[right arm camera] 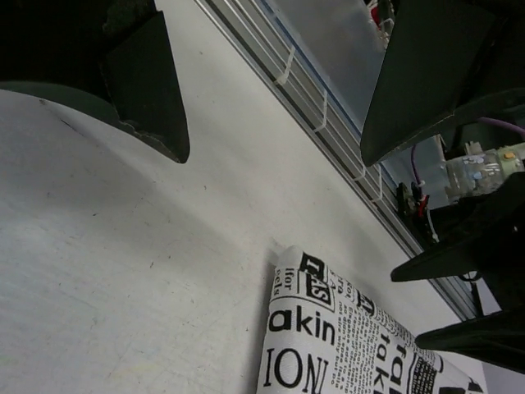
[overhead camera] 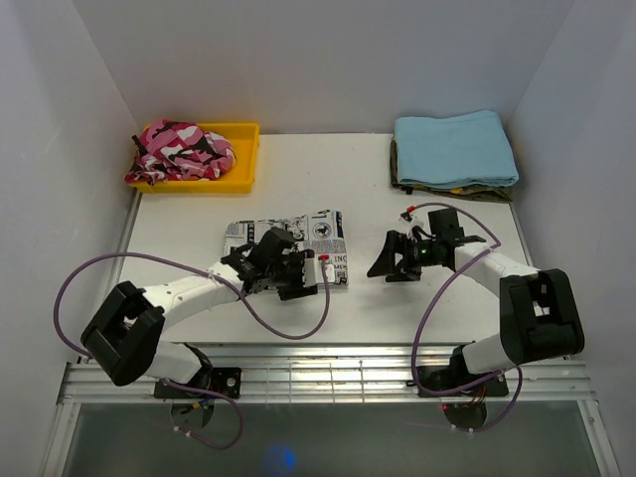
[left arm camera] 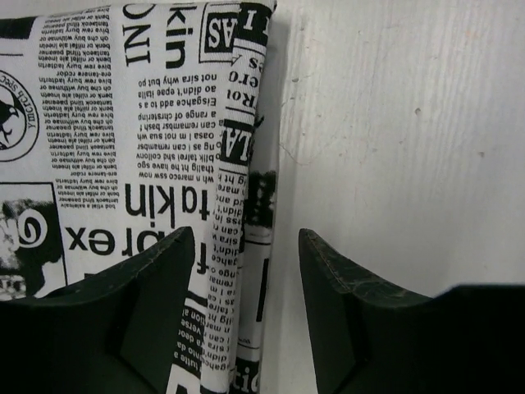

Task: Fold and stack the trousers
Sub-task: Neatly place the folded trousers to the corner

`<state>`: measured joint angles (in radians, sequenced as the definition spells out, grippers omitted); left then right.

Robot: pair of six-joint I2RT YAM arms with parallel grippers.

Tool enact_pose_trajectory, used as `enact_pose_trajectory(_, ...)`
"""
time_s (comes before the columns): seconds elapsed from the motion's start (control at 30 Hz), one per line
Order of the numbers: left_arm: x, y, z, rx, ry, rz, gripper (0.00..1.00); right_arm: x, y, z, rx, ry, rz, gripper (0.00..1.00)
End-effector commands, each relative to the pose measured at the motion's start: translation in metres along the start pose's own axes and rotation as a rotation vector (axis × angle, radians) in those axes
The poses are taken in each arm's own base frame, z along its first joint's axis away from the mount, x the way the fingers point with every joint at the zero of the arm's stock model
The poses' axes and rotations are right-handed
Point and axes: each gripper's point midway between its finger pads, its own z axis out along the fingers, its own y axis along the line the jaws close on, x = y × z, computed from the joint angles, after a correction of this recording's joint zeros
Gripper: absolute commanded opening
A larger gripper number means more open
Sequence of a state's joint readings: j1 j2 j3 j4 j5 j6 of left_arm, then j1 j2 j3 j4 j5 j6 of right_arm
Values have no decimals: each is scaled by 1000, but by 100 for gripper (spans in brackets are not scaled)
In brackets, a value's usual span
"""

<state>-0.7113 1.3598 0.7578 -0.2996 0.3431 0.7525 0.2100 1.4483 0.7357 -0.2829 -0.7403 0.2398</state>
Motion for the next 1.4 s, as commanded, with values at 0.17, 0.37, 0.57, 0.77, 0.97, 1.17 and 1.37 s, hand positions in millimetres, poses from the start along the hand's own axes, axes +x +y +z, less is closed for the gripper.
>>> enact_pose_trajectory(0.17,-21,20,39,-196,-29,185,57,-15,11,14,-111,-106,196,90)
enact_pose_trajectory(0.37,-3,4,52,-120,35,195,51,-21,8,24,-137,-79,241,90)
enact_pose_trajectory(0.57,8,-2,35,-112,97,154,67,-21,6,27,-149,-107,252,90)
enact_pose_trajectory(0.77,25,-13,18,-117,142,135,72,-21,5,29,-167,-118,270,90)
enact_pose_trajectory(0.97,52,-21,34,-116,199,95,47,-23,3,32,-172,-142,283,90)
enact_pose_trajectory(1.17,52,-11,57,-135,205,8,29,-14,-6,44,-146,-168,376,90)
enact_pose_trajectory(1.37,10,0,57,-130,56,-10,7,-24,-7,56,-163,-207,371,90)
